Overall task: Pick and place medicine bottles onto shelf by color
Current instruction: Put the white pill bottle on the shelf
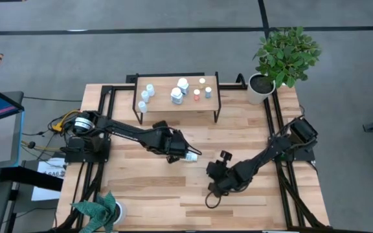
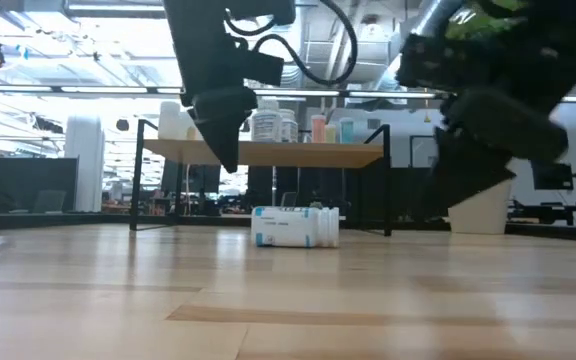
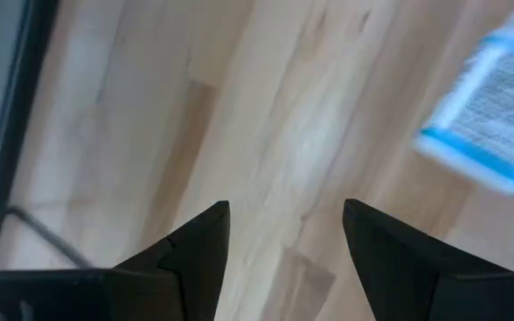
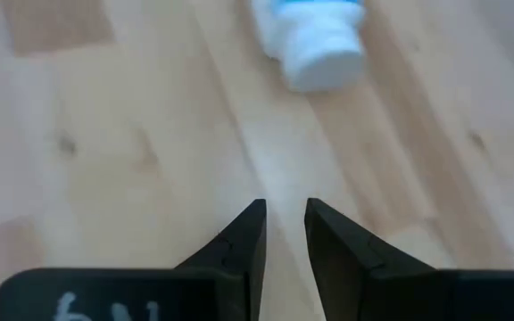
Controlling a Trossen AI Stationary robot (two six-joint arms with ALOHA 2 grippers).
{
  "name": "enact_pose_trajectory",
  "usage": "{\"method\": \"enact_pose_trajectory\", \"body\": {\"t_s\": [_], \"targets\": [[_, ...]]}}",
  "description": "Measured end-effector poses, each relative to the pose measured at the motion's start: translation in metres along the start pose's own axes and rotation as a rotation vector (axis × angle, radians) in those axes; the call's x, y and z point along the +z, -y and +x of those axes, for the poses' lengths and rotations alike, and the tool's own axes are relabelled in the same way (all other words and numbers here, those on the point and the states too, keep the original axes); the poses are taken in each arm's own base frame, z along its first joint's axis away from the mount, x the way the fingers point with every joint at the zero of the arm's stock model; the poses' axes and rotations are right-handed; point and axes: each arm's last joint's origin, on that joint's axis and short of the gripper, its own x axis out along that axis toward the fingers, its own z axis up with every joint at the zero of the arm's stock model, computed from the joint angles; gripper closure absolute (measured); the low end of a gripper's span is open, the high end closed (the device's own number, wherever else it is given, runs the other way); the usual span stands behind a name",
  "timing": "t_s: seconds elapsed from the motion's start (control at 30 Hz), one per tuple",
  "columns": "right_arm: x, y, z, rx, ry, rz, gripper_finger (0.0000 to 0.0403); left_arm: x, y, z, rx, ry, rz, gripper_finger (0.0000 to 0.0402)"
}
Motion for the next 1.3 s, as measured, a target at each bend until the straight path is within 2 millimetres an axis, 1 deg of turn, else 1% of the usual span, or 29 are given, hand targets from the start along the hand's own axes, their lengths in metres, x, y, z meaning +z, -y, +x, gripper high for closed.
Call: {"method": "enact_pose_trajectory", "body": {"t_s": [0.1,0.2,0.33,0.5,0.6,0.73,0.8,0.83,0.9,1.0,1.07,1.1,1.17,1.3], "targets": [[-0.011,0.002,0.0,-0.031,-0.009,0.019,0.0296,-0.002,-0.001,-0.002,-0.013,-0.016,-0.001,0.0194],[-0.012,0.007,0.005,-0.047,-0.02,0.063,0.0296,-0.004,0.007,-0.003,-0.055,0.005,0.019,0.0194],[-0.006,0.013,0.013,-0.014,-0.068,0.063,0.0296,-0.015,0.019,0.002,-0.087,0.014,0.094,0.0194],[0.005,0.02,0.019,0.088,-0.105,-0.015,0.0296,-0.026,0.031,0.005,-0.11,0.029,0.178,0.0194],[0.015,0.032,0.008,0.158,-0.139,-0.057,0.0296,-0.031,0.034,0.003,-0.107,0.021,0.206,0.0194],[0.028,0.057,-0.028,0.187,-0.122,-0.064,0.0296,-0.033,0.031,-0.002,-0.098,0.014,0.221,0.0194],[0.029,0.07,-0.046,0.216,-0.077,-0.048,0.0296,-0.034,0.028,-0.004,-0.095,0.009,0.224,0.0194],[0.027,0.075,-0.054,0.237,-0.047,-0.038,0.0296,-0.033,0.028,-0.006,-0.097,0.017,0.22,0.0194],[0.013,0.084,-0.062,0.281,0.003,-0.023,0.0296,-0.034,0.025,-0.008,-0.096,0.015,0.221,0.0194],[-0.019,0.093,-0.062,0.368,0.085,0.025,0.0296,-0.033,0.023,-0.012,-0.107,0.029,0.217,0.0194],[-0.032,0.096,-0.056,0.432,0.163,0.111,0.0296,-0.031,0.024,-0.013,-0.134,0.047,0.213,0.0194],[-0.036,0.098,-0.053,0.459,0.207,0.15,0.0296,-0.03,0.025,-0.014,-0.149,0.052,0.218,0.0194],[-0.035,0.097,-0.047,0.488,0.295,0.191,0.0296,-0.027,0.027,-0.014,-0.187,0.082,0.224,0.0194],[-0.029,0.094,-0.028,0.409,0.322,0.159,0.0296,-0.02,0.027,-0.011,-0.228,0.117,0.225,0.0194]]}}
